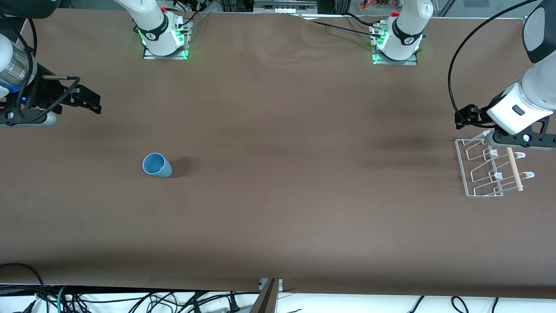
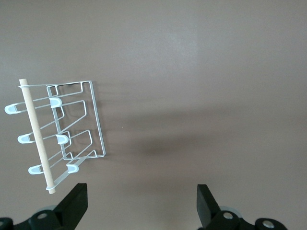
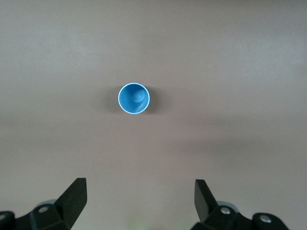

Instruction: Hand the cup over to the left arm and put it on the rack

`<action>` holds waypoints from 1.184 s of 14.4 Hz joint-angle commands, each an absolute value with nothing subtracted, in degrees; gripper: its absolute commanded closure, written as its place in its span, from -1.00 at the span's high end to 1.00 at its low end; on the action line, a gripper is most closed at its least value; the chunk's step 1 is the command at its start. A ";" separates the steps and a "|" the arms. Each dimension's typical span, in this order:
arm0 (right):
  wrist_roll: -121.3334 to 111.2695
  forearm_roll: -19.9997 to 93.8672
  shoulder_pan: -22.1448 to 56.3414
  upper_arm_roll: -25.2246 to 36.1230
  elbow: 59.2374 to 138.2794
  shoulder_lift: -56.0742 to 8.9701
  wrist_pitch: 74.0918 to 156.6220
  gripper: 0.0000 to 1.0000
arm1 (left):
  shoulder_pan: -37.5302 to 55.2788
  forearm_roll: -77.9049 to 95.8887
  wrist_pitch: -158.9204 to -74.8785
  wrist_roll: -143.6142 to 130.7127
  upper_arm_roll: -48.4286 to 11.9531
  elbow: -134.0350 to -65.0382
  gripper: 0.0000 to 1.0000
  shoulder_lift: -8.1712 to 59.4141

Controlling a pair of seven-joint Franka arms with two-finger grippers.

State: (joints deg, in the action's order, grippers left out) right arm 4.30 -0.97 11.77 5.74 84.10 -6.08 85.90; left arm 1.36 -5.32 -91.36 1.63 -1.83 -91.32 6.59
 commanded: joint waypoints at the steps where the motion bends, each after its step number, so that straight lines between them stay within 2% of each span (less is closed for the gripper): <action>1: 4.04 -1.76 11.25 4.84 86.73 -4.05 87.87 0.99 | 1.05 -4.22 -90.27 2.20 -2.02 -90.97 1.00 6.50; 17: 5.00 -1.23 11.42 4.92 86.04 -5.62 87.71 0.98 | 0.97 -4.13 -90.26 2.20 -2.20 -90.88 1.00 6.50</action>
